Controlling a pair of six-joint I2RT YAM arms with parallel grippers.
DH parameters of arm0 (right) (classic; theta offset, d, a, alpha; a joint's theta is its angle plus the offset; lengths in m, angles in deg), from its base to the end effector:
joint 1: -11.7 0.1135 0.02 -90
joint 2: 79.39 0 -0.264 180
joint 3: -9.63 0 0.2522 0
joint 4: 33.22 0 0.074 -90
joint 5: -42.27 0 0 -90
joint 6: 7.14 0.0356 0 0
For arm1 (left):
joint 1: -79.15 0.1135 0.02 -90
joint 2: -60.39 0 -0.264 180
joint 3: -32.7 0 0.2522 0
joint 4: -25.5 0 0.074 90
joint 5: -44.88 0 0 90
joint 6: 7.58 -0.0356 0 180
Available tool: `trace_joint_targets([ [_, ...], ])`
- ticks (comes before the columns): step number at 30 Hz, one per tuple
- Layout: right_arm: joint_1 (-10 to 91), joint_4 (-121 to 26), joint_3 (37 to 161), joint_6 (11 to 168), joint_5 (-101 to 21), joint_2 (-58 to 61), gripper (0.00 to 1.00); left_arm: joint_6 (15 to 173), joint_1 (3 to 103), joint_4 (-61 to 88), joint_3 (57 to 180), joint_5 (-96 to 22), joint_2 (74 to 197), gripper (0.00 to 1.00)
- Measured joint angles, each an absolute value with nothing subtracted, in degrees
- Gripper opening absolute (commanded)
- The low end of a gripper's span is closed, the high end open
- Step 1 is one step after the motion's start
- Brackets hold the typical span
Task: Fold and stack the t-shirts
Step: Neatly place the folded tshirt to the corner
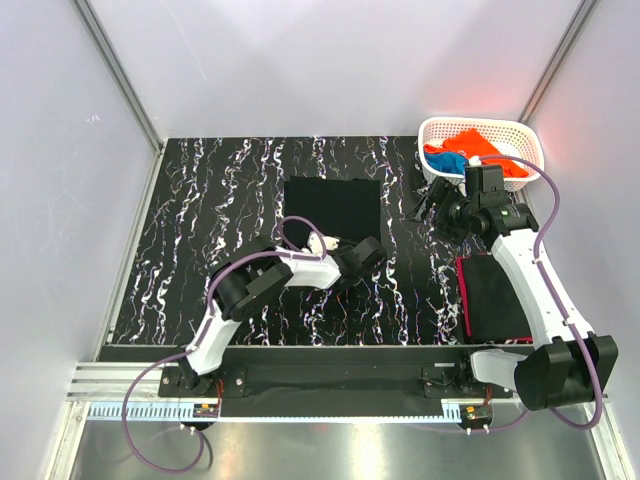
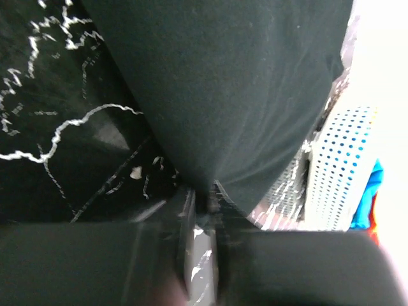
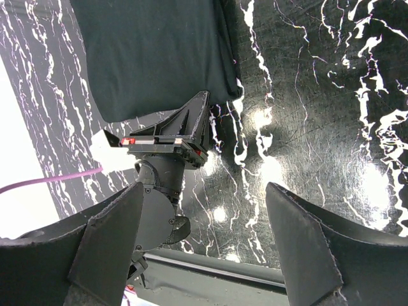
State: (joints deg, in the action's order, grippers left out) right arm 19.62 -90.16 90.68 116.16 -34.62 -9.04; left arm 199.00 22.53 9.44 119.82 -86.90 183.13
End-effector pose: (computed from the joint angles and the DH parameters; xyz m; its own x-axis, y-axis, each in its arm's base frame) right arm 0.2507 0.0430 0.3305 -0.7569 0.4346 -0.4881 0.1507 0.8428 0.5166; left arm 0.2565 -0.3461 0.1098 -0.1605 -0.9686 -0.1900 -0.5630 0.2480 -0.7884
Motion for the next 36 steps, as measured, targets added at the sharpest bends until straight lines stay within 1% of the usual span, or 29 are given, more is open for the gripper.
trace_joint_targets([
  [4,19.6,-90.2,90.7,116.2,-34.6,-9.5,0.85,199.0,22.6,13.6,116.5,-87.1,182.2,0.0],
  [8,19.6,-89.2,88.9,116.3,-34.4,-10.7,0.85,199.0,23.2,18.2,109.8,-86.6,178.8,0.0],
  [9,19.6,-88.8,87.8,116.2,-34.0,-11.0,0.86,198.9,23.4,19.8,107.5,-86.3,177.6,0.0],
  [10,19.6,-88.6,86.7,116.2,-33.3,-10.9,0.9,198.9,23.6,21.3,105.3,-86.0,176.4,0.0],
  [12,19.6,-88.1,84.8,115.9,-31.5,-9.7,0.92,198.9,23.7,24.3,100.7,-85.2,174.0,0.0],
  [14,19.6,-86.9,83.7,115.4,-28.7,-6.8,0.95,198.8,23.9,26.1,97.2,-84.1,171.8,0.0],
  [17,19.6,-83.7,82.8,114.6,-23.7,-1.2,0.96,198.4,24.2,28.2,92.9,-82.4,168.9,0.0],
  [18,19.6,-82.3,82.6,114.4,-22.0,0.8,0.84,198.3,24.3,28.6,91.9,-81.9,168.2,0.0],
  [19,19.6,-80.7,82.4,113.8,-20.5,2.6,0.84,198.1,24.4,29.1,91.0,-81.3,167.4,0.0],
  [20,19.6,-79.5,82.4,113.5,-19.0,4.3,0.89,198.0,24.6,29.4,90.3,-80.8,166.6,0.0],
  [21,19.6,-78.3,82.4,113.0,-17.3,5.9,0.91,197.9,24.8,29.1,89.5,-80.3,165.5,0.0],
  [23,19.6,-77.5,83.7,111.7,-14.6,8.7,0.92,197.8,25.5,28.5,87.6,-79.1,162.4,0.0],
  [27,19.4,-76.5,90.1,109.4,-9.9,14.4,0.96,197.5,28.6,32.0,82.9,-75.1,157.0,0.0],
  [31,19.4,-73.7,94.7,109.2,-5.9,19.1,0.99,197.4,30.1,33.9,80.9,-72.3,155.6,0.0],
  [36,19.7,-70.9,94.9,109.4,-2.6,24.7,0.99,196.6,30.7,35.8,80.9,-68.5,155.6,0.0],
])
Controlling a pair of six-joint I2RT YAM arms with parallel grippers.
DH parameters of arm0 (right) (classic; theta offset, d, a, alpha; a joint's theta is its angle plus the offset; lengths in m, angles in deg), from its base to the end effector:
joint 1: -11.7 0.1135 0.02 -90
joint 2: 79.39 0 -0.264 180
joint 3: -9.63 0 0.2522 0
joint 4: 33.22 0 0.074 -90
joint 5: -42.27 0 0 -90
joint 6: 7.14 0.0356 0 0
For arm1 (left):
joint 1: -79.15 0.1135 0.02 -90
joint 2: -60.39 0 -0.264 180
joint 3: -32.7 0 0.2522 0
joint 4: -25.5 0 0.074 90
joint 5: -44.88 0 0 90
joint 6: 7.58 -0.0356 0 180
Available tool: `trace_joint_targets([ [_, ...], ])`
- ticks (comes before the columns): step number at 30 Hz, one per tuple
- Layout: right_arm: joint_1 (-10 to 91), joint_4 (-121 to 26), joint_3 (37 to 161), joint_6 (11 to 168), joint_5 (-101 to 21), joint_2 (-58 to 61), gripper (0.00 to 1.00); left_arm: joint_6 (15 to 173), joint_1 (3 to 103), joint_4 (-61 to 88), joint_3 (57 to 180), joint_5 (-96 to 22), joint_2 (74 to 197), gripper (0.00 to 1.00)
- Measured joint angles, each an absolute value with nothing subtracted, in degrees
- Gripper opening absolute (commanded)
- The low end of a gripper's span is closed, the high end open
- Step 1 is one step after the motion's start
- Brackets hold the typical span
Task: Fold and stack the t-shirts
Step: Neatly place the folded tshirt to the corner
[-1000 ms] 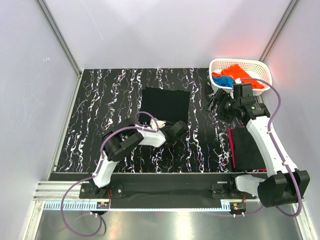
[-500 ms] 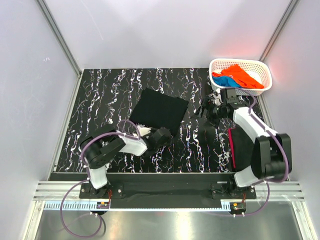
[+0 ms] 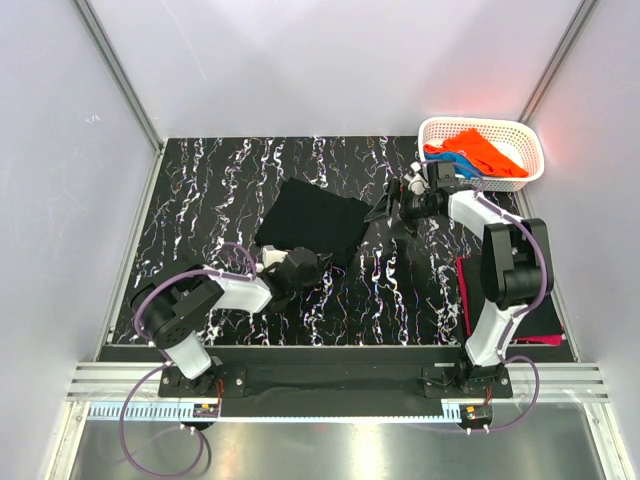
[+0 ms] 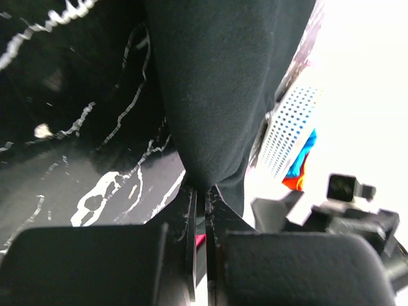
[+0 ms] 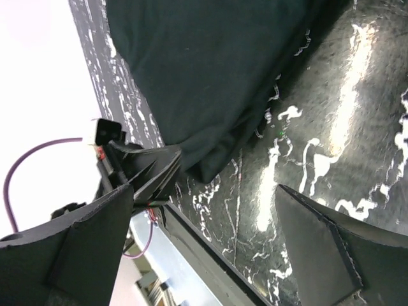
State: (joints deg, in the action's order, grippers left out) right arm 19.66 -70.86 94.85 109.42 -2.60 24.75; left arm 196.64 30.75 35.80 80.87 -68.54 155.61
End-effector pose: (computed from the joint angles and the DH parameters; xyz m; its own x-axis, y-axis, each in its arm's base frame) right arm 0.3706 0.0773 0.2050 -0.9558 0.1849 -0.2285 -0.0638 0.6283 0.7754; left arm 0.2106 -0.2159 0.1280 -0.2700 -0.9563 0.1118 -0.5570 0.0604 -0.8283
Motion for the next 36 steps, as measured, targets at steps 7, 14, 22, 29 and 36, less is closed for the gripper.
trace_joint_targets([
  [7,20.9,-66.7,94.8,111.3,0.3,30.5,0.98,194.8,31.9,36.7,80.8,-64.8,153.6,0.0],
  [14,24.3,-55.2,91.6,120.9,2.4,33.8,0.98,194.5,32.2,37.4,79.6,-63.3,150.3,0.0],
  [22,26.5,-40.3,80.5,135.1,1.3,34.0,0.94,193.5,32.6,37.3,78.8,-62.0,149.2,0.0],
  [29,26.5,-30.6,77.1,143.8,-1.4,34.1,0.87,192.8,32.6,37.2,78.7,-61.2,148.7,0.0],
  [36,26.5,-28.1,77.7,147.5,-6.7,34.5,0.83,192.0,32.6,36.9,77.4,-60.2,145.8,0.0],
])
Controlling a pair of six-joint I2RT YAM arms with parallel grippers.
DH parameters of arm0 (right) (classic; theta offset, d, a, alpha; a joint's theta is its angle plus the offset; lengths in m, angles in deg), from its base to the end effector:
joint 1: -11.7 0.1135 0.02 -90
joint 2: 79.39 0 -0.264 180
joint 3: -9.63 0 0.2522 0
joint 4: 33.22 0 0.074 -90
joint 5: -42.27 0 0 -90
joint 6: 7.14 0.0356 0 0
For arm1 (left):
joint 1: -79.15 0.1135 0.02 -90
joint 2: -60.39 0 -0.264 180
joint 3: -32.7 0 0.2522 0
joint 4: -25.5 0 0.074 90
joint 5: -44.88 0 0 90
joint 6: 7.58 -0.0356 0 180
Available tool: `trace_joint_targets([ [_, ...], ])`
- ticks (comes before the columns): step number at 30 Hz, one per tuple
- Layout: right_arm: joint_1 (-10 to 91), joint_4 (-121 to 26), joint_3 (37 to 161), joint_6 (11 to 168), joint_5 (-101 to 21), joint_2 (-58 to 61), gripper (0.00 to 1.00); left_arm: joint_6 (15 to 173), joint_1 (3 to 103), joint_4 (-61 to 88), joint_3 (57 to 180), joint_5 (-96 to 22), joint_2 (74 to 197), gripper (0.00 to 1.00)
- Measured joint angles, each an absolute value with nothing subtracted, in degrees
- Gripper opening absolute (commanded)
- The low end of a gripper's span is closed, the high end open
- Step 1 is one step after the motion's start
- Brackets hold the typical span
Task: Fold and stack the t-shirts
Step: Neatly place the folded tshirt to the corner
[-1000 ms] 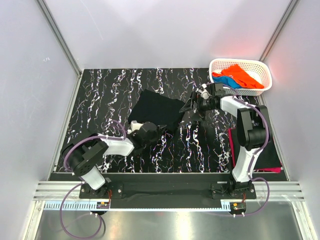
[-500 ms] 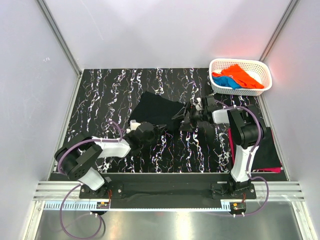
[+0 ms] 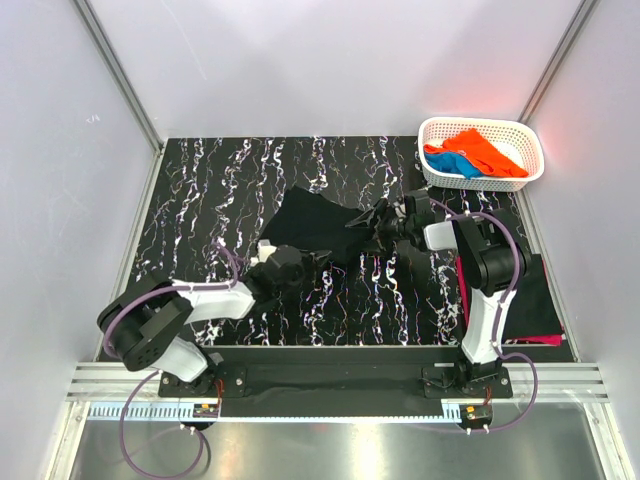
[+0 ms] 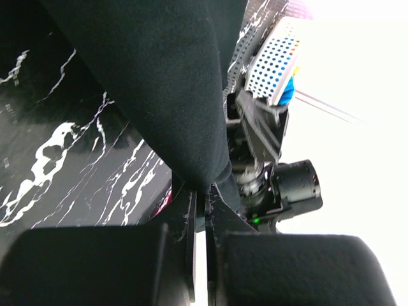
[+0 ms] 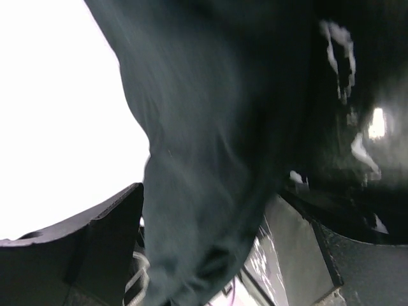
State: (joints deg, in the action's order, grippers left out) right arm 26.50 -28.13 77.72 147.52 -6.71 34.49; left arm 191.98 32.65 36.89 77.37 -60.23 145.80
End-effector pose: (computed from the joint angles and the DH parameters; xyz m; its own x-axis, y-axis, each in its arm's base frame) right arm 0.3606 0.1195 0.1084 -0.8788 0.4731 0.0623 0.2814 0.4083 0.8684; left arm 0.2025 -0.1999 0.1589 -0.3995 -0.9005 0.1714 -0.5000 0.0574 -0.8641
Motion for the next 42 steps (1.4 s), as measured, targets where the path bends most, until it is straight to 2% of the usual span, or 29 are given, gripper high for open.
trace_joint_targets([
  [5,26.5,-27.6,80.4,148.3,-9.6,36.2,0.8,191.9,32.6,36.6,74.8,-59.8,143.1,0.0],
  [8,26.6,-27.2,81.9,148.3,-10.7,37.4,0.71,191.9,32.6,36.7,73.0,-59.8,142.2,0.0],
  [10,26.6,-27.1,82.4,147.8,-11.3,38.0,0.48,191.9,32.6,36.7,72.0,-59.6,141.7,0.01],
  [11,26.6,-27.4,82.5,147.0,-12.2,38.2,0.42,191.9,32.6,36.8,71.6,-59.3,141.6,0.05],
  [12,26.7,-28.0,82.7,146.5,-12.8,38.5,0.32,191.9,32.6,36.9,71.2,-58.9,141.4,0.17],
  [13,26.7,-28.8,82.9,145.8,-13.5,38.7,0.16,191.3,32.6,36.9,70.9,-58.5,141.2,0.19],
  [15,26.7,-30.7,83.1,143.9,-15.0,38.7,0.0,189.9,32.6,37.0,70.8,-57.1,140.9,0.25],
  [19,27.5,-37.5,85.0,137.4,-19.7,36.8,0.0,185.6,31.4,36.7,70.2,-54.2,137.6,0.32],
  [23,28.9,-45.9,84.8,131.0,-26.1,28.6,0.0,179.1,30.2,33.6,69.0,-50.1,129.6,0.36],
  [29,29.3,-57.9,83.0,126.5,-35.8,11.5,0.0,164.1,30.0,19.1,69.4,-42.2,109.6,0.41],
  [35,28.8,-70.6,82.6,124.8,-46.7,1.8,0.0,150.6,31.6,2.1,73.4,-36.8,95.7,0.47],
  [42,23.8,-81.7,83.5,124.0,-55.3,-0.5,0.0,137.1,36.4,-9.3,83.5,-30.1,96.4,0.47],
])
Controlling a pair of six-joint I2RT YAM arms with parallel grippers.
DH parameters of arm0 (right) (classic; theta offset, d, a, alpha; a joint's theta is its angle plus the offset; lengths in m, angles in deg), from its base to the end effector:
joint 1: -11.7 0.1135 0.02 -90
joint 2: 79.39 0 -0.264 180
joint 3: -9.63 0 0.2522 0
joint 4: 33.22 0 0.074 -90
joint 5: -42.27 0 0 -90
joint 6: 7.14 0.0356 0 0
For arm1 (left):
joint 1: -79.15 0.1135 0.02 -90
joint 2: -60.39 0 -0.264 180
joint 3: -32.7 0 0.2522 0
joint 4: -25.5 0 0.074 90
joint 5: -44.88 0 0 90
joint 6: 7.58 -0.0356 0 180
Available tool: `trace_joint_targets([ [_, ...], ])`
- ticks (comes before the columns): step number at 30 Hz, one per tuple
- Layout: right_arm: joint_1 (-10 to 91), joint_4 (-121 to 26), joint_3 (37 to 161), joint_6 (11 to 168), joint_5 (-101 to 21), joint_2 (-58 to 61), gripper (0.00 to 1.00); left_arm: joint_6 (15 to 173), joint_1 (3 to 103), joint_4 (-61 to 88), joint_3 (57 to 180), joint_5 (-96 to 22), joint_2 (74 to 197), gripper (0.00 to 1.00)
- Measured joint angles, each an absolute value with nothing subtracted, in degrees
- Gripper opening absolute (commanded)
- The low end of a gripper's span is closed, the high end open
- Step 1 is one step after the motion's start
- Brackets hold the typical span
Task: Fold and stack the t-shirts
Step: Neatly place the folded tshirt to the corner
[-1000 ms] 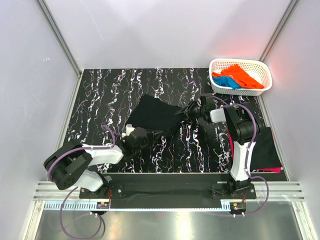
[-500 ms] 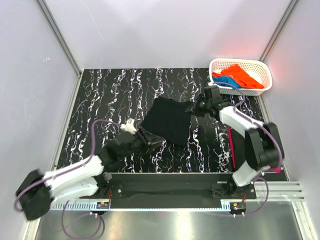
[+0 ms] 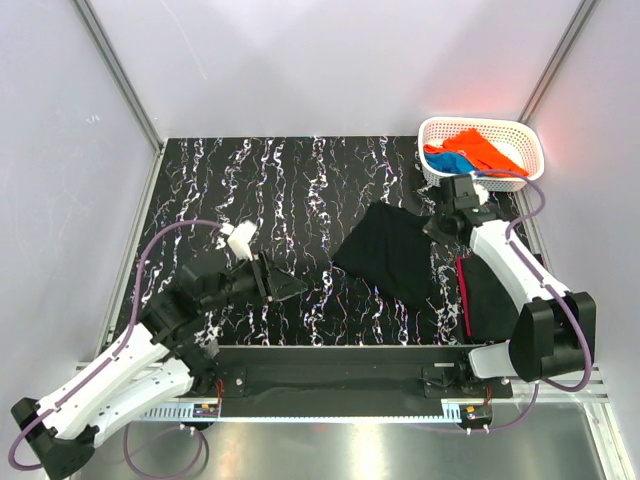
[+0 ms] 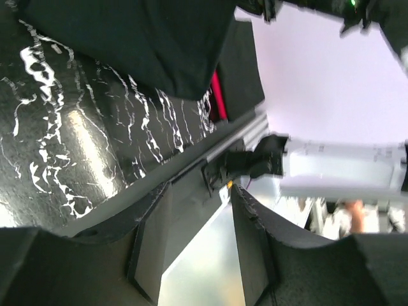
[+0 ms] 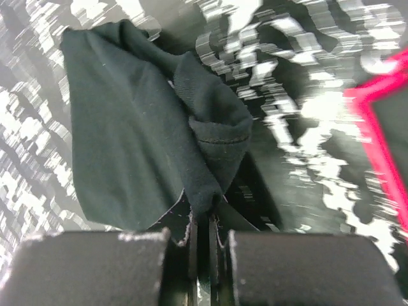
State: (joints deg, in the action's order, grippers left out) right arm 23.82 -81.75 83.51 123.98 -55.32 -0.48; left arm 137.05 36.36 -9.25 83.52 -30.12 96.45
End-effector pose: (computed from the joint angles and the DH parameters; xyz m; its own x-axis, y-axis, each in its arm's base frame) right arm 0.2800 0.0553 0.2625 -0.6790 0.5209 -0.5173 0.4183 0.8536 0.3106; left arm 0.1055 -0.1102 0.2961 -0.8258 -0.3089 -0.4718 0.2786 0.5040 -0.8175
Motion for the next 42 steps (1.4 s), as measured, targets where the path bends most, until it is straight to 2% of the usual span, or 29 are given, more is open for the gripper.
trace_joint_targets([
  [15,13.2,-102.2,103.4,127.7,-67.2,0.0,0.0,125.4,45.0,-15.7,87.6,-15.1,102.8,0.47],
  [24,5.3,-106.1,106.7,127.6,-67.7,1.6,0.0,123.4,44.8,-16.0,88.0,-13.0,103.0,0.48],
  [42,-3.7,-111.9,114.7,122.8,-66.0,2.2,0.0,121.9,43.9,-16.0,89.2,-12.7,104.8,0.52],
])
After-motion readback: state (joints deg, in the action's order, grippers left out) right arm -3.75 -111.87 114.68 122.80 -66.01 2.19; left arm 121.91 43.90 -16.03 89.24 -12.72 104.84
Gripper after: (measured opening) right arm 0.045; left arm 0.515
